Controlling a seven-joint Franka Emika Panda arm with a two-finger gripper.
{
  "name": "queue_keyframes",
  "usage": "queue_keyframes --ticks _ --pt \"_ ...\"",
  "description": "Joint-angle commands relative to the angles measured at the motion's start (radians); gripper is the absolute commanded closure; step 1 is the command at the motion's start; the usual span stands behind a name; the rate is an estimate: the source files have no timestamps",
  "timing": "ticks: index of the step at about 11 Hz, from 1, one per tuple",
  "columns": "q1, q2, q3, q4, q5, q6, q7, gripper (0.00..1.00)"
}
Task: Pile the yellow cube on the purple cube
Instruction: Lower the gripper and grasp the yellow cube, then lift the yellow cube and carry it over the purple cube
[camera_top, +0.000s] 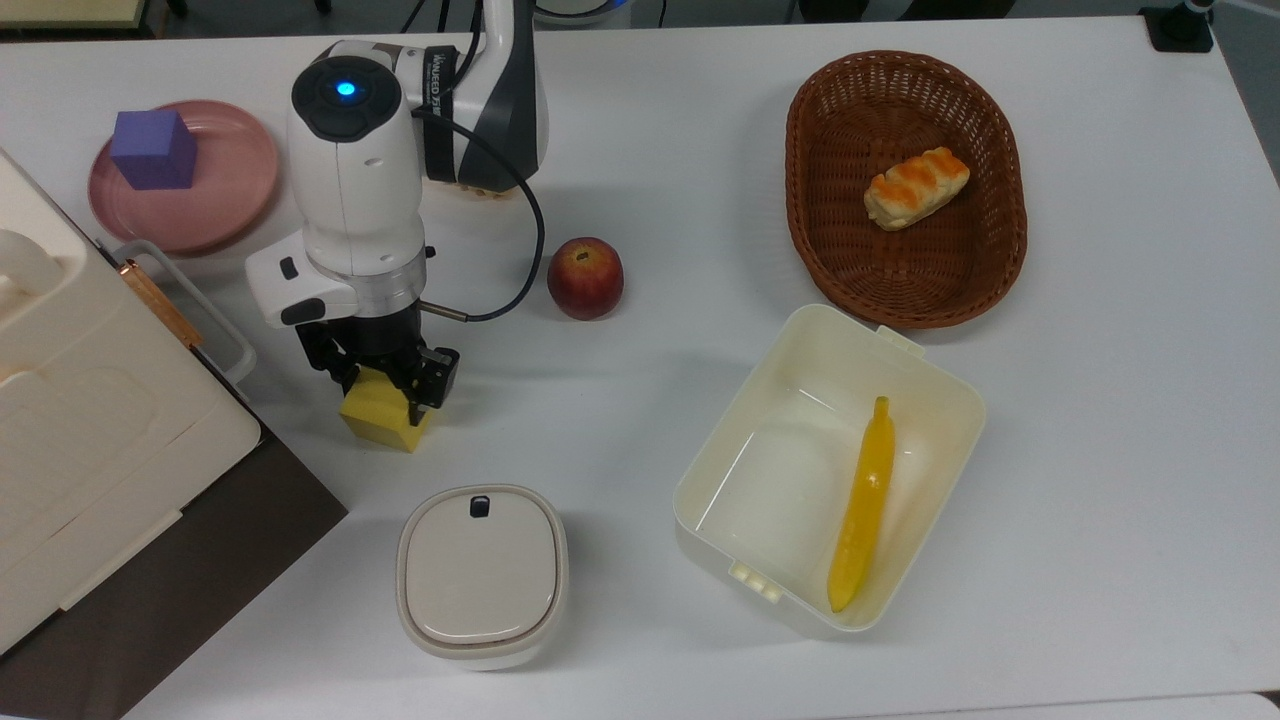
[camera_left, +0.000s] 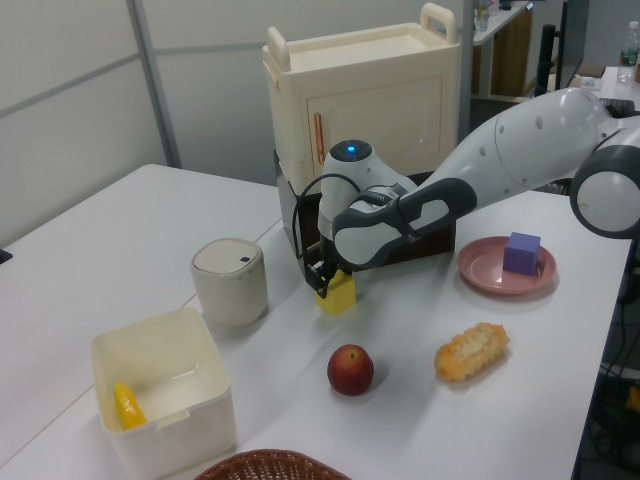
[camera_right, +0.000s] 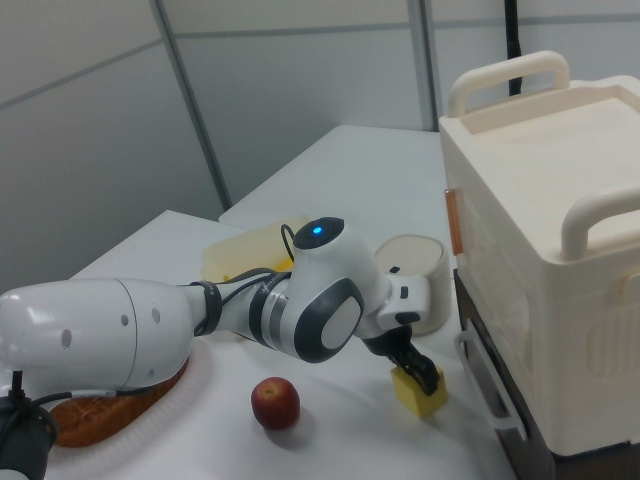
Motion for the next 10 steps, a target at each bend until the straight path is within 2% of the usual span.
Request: queue_keyframes --ticks 1,3,5,10 --pt "-0.023 -0.077 -0.005 -0.052 -0.031 -0.001 -0.102 0.63" --pt "-0.072 -0.187 -0.005 -0.15 -0.03 -0.012 -0.212 0.62" --pt "-0.144 -0.293 -0.004 -0.226 -0.02 -0.073 -0.382 0.61" --pt "-0.279 -0.405 -0.002 -0.245 -0.007 -0.366 -0.801 0.61"
